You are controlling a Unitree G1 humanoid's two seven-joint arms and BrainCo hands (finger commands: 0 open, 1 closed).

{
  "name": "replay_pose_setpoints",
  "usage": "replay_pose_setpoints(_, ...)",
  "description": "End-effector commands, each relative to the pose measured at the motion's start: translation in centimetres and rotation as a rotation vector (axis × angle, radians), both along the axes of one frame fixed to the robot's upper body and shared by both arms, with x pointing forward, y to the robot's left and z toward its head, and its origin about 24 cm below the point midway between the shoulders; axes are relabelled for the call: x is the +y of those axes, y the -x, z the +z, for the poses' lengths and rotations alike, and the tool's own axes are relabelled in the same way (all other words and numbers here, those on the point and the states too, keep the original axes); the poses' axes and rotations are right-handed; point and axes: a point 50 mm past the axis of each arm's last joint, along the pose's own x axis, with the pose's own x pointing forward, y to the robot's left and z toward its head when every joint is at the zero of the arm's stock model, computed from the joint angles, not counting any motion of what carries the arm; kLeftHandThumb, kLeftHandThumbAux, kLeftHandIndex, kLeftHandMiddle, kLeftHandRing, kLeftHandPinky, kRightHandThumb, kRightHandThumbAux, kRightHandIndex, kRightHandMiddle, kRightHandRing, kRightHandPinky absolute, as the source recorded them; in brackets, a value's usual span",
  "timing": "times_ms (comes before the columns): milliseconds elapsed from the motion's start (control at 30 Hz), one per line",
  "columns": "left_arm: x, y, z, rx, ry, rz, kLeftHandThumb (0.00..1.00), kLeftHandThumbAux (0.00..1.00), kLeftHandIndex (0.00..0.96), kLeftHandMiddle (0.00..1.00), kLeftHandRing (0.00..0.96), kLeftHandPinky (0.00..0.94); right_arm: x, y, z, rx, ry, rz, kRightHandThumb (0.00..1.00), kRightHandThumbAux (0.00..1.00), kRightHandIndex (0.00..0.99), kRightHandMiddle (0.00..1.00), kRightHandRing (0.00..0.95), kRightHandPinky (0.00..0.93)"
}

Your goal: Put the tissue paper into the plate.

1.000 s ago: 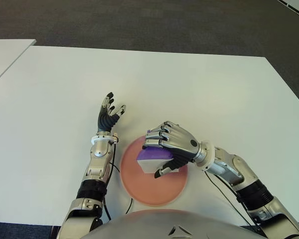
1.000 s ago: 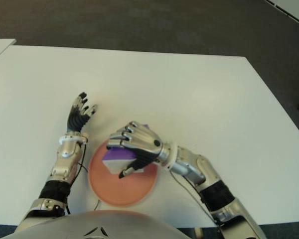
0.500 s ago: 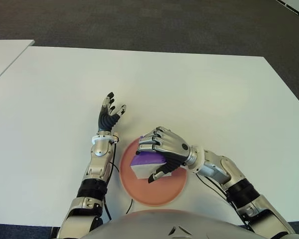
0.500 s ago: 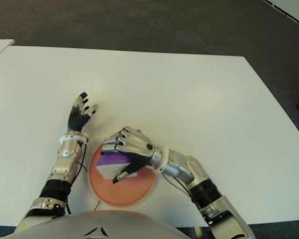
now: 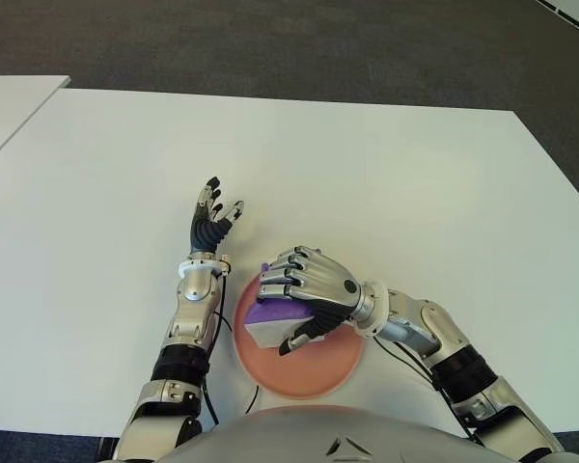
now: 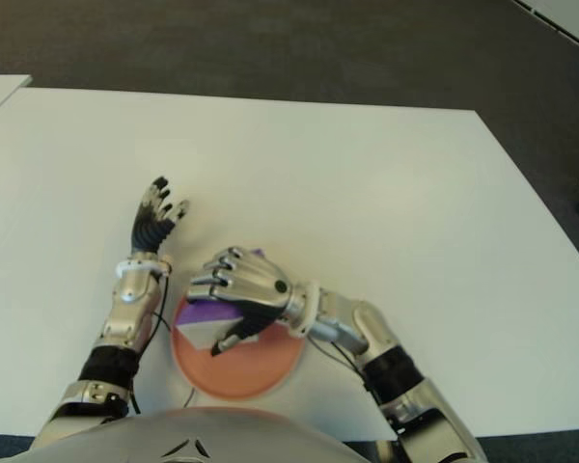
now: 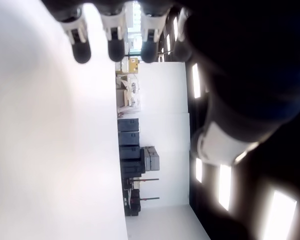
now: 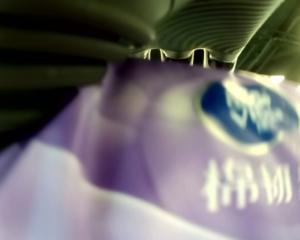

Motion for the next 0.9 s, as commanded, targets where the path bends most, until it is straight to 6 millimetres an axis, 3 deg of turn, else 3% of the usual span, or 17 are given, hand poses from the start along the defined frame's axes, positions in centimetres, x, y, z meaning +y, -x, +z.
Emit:
replay_pose_setpoints(33,-0.07,0.0,-0.06,0.005,0.011,0.017,0.164,0.699,0.077,0.066,0.045,0.039,-0.51,0.06,-0.39,-0.031,0.159,-0.041,0.207,0.625,0.191,0.216,0.21,0.189)
replay_pose_setpoints(100,-0.08,0.0,-0.09,0.006,0.014,0.017,0.164,0.7,0.075,0.063,0.042,0.037,-0.74,0.15,-0.44,-0.011,0.228,-0.049,0.084,0.585,0.078,0.096,0.088,0.077)
replay_pose_setpoints(200,-0.09,0.0,-0.13,0.008,0.017,0.016,0.164,0.703,0.072,0.06,0.039,0.036,-0.82,0.25,-0.42,0.006,0.269,-0.057,0.027,0.555,0.025,0.031,0.028,0.025)
replay_pose_setpoints(900,0.0,-0.04,-0.23,0.021,0.017,0.013,0.174,0.713,0.068,0.056,0.033,0.039,-1.37,0.82,-1.14,-0.028,0.24,-0.123,0.001,0.526,0.0,0.0,0.0,0.0)
